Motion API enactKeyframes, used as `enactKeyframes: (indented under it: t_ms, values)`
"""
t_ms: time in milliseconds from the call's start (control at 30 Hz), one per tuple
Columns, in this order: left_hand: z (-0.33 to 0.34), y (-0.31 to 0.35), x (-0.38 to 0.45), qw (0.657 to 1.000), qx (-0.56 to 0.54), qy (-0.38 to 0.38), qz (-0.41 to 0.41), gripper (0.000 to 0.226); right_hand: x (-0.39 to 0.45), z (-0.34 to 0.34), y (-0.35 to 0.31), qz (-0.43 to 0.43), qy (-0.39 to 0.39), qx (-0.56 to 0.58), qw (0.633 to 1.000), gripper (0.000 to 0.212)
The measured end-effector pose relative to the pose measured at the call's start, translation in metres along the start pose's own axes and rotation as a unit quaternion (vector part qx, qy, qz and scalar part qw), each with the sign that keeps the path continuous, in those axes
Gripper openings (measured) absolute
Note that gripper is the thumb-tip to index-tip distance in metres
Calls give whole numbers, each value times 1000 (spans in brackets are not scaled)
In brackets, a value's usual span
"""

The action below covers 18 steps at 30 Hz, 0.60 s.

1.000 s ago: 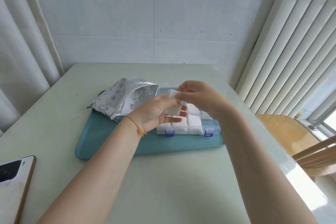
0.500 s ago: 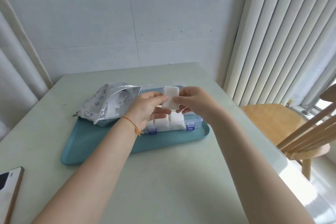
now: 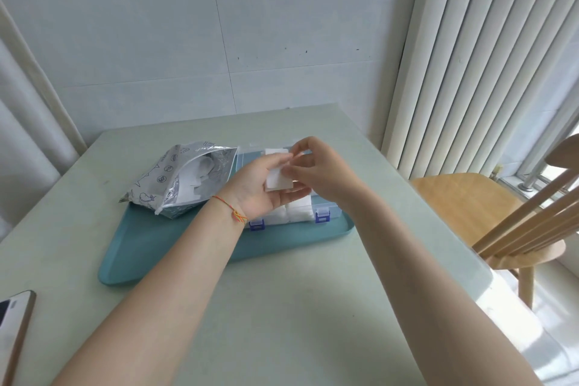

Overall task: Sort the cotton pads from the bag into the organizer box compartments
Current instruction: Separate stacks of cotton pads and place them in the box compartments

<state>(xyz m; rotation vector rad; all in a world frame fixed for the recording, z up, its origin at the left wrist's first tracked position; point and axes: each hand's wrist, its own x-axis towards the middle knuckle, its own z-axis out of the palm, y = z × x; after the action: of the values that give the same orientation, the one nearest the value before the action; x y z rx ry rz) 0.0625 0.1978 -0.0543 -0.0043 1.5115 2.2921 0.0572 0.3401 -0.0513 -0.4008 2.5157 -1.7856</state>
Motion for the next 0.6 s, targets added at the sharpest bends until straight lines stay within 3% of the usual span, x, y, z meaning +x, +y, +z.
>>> enactKeyframes:
  t_ms: [100, 233, 300, 433, 600]
  values:
    - [-3, 1, -2, 1000, 12, 18, -18, 22, -1, 4, 0, -80, 15, -157, 984, 49]
    - [-6, 2, -4, 999, 30, 17, -20, 17, -8, 8, -8, -163, -51, -316, 933, 92]
    - [-4, 2, -5, 998, 57, 13, -14, 13, -7, 14, -10, -186, -53, -348, 917, 89]
    - [-5, 4, -9, 998, 59, 11, -32, 8, -6, 19, -15, -207, -26, -333, 919, 60]
    - [-7, 6, -11, 999, 27, -29, -16, 20, -7, 21, -15, -231, -61, -294, 925, 84]
